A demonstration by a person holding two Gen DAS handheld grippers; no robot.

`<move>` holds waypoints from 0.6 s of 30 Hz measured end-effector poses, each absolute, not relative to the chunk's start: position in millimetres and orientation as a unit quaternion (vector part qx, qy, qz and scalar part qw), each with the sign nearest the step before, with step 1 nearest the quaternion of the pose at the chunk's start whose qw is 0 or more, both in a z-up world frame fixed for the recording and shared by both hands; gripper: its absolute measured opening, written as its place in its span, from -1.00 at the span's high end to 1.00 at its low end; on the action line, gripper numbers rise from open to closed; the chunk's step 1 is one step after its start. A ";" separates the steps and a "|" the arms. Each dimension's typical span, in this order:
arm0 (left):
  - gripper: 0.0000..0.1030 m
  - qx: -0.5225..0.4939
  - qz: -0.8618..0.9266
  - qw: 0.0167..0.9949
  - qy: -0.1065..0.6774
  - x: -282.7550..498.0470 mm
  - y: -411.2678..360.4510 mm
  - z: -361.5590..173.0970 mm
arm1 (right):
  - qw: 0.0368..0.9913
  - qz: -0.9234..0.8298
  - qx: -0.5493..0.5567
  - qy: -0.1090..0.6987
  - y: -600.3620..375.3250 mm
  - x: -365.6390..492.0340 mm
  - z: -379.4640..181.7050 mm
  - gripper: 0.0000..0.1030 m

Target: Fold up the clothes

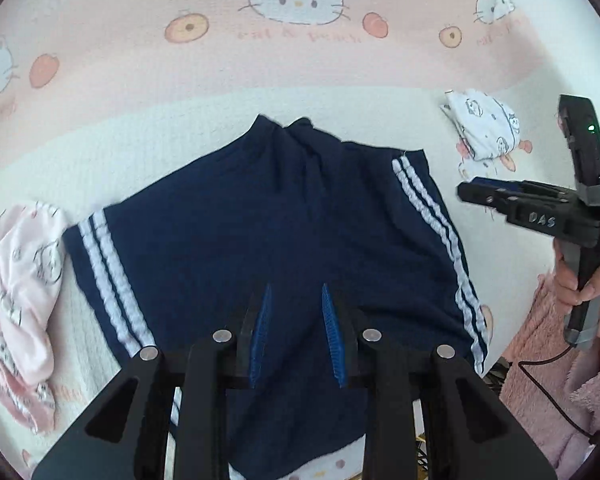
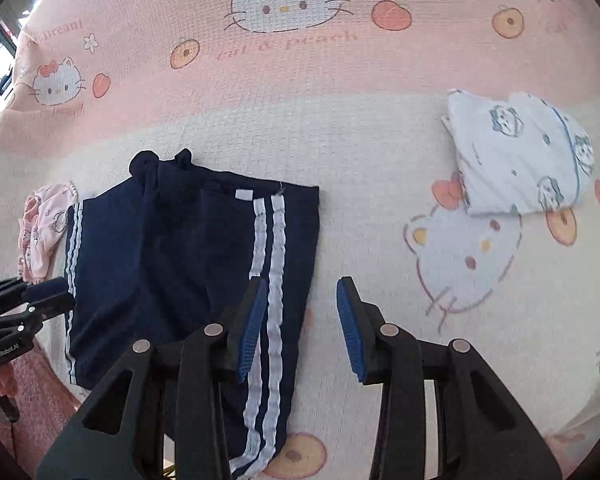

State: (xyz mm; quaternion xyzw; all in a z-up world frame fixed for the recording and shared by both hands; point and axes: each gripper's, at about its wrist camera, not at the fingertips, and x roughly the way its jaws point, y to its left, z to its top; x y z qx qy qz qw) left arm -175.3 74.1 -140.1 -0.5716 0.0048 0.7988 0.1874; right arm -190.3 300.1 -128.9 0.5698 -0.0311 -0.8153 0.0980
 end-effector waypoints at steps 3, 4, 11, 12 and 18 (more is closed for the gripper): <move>0.45 -0.548 0.813 0.195 0.004 -205.6 94.4 -147.1 | 0.100 -0.807 0.582 0.008 284.1 -212.8 -153.8 0.25; 0.45 -0.541 0.818 0.194 0.003 -216.4 100.1 -149.7 | 0.094 -0.807 0.583 0.025 283.3 -216.0 -160.3 0.25; 0.45 -0.557 0.808 0.193 -0.005 -268.1 122.9 -180.2 | 0.069 -0.828 0.556 0.034 292.0 -228.2 -177.1 -0.19; 0.45 -0.558 0.807 0.191 -0.007 -267.8 123.5 -182.9 | 0.083 -0.823 0.562 0.025 292.5 -230.6 -182.5 -0.21; 0.45 -0.543 0.819 0.184 -0.018 -254.2 121.5 -186.1 | 0.092 -0.829 0.551 -0.013 314.8 -230.3 -175.3 0.92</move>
